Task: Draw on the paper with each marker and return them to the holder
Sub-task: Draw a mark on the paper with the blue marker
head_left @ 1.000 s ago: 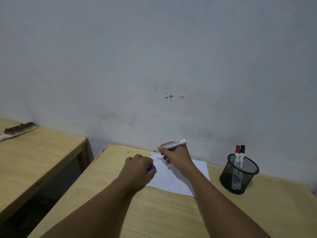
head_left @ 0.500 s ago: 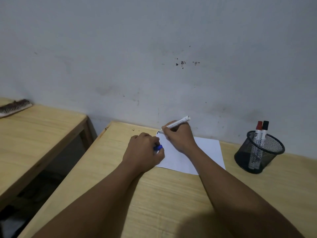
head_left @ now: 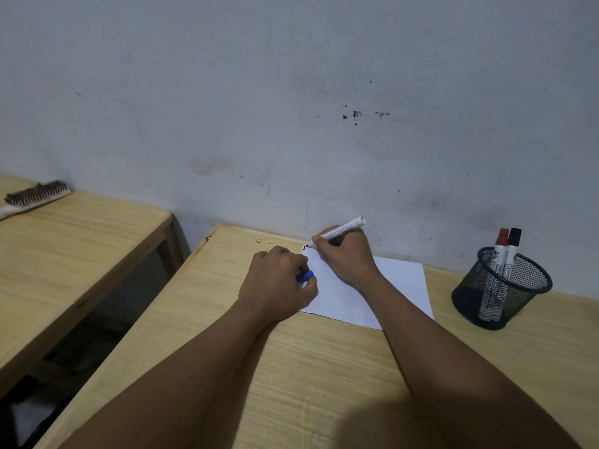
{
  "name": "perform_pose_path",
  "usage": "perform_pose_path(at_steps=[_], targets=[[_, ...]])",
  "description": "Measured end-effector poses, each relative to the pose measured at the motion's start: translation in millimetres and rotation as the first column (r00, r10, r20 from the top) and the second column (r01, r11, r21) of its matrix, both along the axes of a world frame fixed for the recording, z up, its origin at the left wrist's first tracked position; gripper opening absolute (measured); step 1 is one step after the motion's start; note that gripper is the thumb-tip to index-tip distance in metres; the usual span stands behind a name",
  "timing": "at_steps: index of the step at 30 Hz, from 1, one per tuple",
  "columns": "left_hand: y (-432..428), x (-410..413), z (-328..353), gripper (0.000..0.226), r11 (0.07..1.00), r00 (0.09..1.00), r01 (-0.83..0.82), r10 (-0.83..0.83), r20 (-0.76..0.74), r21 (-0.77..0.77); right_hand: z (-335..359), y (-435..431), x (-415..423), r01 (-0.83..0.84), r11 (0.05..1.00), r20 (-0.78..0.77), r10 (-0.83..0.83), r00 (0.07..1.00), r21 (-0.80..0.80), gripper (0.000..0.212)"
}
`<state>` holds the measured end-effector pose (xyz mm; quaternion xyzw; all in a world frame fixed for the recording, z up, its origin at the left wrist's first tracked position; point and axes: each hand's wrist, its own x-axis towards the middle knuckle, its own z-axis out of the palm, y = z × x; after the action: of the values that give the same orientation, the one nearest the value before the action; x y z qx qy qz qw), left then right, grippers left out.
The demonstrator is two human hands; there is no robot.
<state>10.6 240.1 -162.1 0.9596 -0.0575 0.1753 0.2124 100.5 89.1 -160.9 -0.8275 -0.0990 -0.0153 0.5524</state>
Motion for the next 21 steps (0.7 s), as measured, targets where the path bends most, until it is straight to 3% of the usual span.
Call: perform_pose_path(at_steps=[17, 21], targets=[[0.8, -1.0, -0.9, 0.032, 1.000, 1.000, 0.000, 0.000, 0.014, 0.000, -0.6, -4.0, -0.2, -0.021, 1.000, -0.070, 0.023, 0.997, 0.018, 0.019], [0.6, -0.4, -0.6, 0.033, 1.000, 1.000, 0.004, -0.004, 0.001, -0.019, 4.1, -2.8, -0.3, 0.032, 0.989, -0.113, -0.016, 0.993, 0.142, 0.019]])
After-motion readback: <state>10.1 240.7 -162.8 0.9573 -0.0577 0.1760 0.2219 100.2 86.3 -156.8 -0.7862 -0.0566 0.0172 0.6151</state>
